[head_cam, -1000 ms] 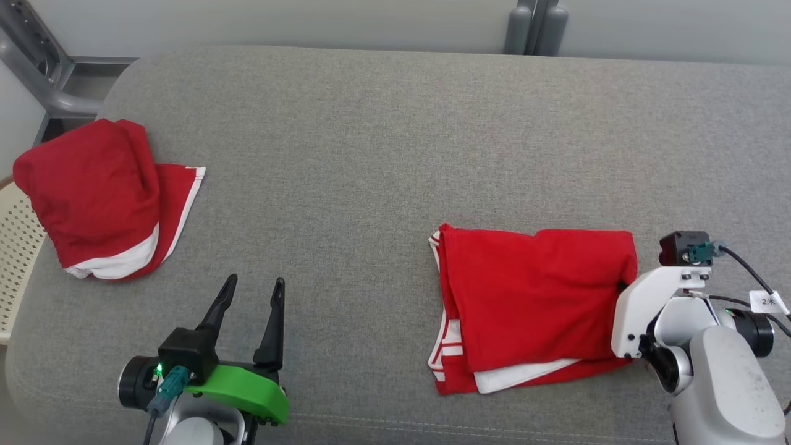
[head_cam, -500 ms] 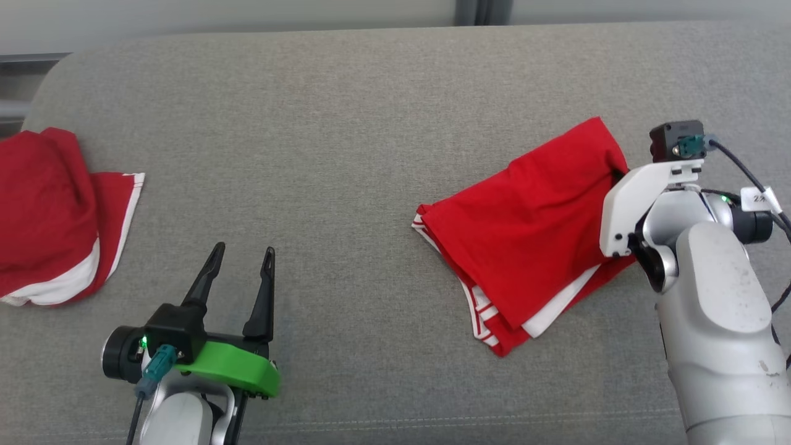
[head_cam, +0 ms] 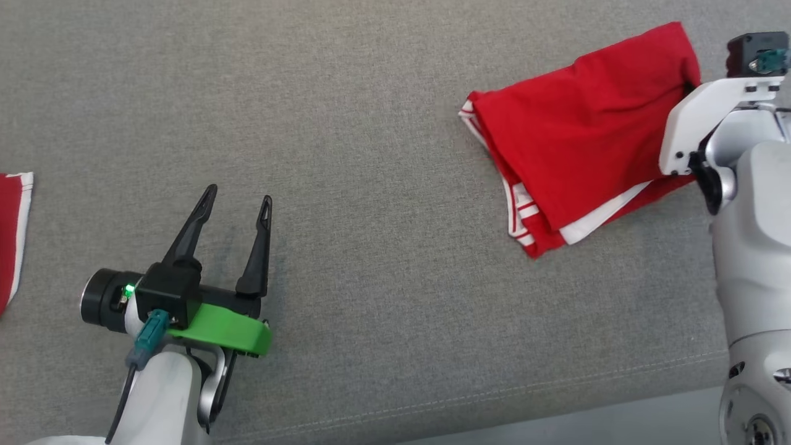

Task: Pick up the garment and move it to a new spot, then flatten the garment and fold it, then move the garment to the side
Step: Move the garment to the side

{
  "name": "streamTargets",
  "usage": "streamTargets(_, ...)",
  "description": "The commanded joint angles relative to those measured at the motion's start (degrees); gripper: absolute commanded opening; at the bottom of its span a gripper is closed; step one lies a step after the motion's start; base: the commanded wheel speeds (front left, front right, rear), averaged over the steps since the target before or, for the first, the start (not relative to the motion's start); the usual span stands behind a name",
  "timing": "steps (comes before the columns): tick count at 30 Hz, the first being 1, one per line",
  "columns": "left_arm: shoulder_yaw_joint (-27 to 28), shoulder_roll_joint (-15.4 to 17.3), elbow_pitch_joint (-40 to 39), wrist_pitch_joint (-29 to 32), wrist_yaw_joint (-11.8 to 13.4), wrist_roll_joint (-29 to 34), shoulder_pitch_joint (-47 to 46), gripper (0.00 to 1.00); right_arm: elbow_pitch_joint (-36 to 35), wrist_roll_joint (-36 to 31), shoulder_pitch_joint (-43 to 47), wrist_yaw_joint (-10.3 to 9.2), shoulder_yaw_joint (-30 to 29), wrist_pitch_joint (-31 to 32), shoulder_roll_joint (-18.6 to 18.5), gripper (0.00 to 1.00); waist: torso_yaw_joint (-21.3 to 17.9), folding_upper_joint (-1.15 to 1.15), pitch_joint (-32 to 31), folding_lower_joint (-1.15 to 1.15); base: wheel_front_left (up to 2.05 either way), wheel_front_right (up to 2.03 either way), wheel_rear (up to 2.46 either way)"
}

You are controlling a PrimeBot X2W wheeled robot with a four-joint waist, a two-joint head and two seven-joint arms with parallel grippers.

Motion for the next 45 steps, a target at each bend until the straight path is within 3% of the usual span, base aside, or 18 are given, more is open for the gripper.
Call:
streamTargets(1, -0.1, 0.9, -0.7, -0.1, 0.3, 0.6, -1.3, 1.0, 1.0, -1.0, -1.7, -0.1, -1.3, -1.1, -1.7, 0.0, -2.5, 0.0, 3.6, 0.0, 0.0, 0.0, 0.0)
streamTargets(16, -3.2, 2.8, -6.9, 2.3, -0.1, 2.6, -2.5, 1.0, 3.9, -5.8, -5.7, -0.1, -10.5, -5.4, -9.9, 0.0, -2.2, 0.0, 8.8, 0.0, 0.0, 0.0, 0.0)
streamTargets(28, -5.1, 4.3, -10.5, 4.0, -0.1, 3.0, -3.0, 1.0, 3.7, -12.2, -7.3, -0.1, -13.7, -9.9, -14.7, 0.0, 0.3, 0.0, 12.1, 0.0, 0.0, 0.0, 0.0)
streamTargets(29, -5.2, 4.3, -10.7, 4.1, 0.0, 3.1, -3.1, 1.0, 3.5, -12.8, -7.2, -0.1, -14.1, -10.4, -14.7, 0.38, 0.5, 0.0, 12.2, 0.0, 0.0, 0.0, 0.0)
streamTargets(30, -5.4, 4.3, -10.8, 4.1, 0.1, 3.1, -3.0, 1.0, 3.6, -13.8, -6.8, -0.1, -14.5, -10.2, -14.7, 1.0, 0.8, 0.0, 12.2, 0.0, 0.0, 0.0, 0.0)
streamTargets(36, -6.1, 3.6, -10.3, 3.3, 0.6, 2.7, -2.7, 1.0, 3.4, -17.4, -5.5, -0.1, -14.7, -15.3, -12.9, 1.0, 2.1, 0.0, 10.5, 0.0, 0.0, 0.0, 0.0)
streamTargets(45, -5.3, 2.5, -7.5, 2.3, 2.4, 1.1, -0.7, 1.0, 6.6, -14.5, -3.4, -0.09, -7.2, -27.3, -9.9, 1.0, 3.6, 0.0, 2.6, 0.0, 0.0, 0.0, 0.0)
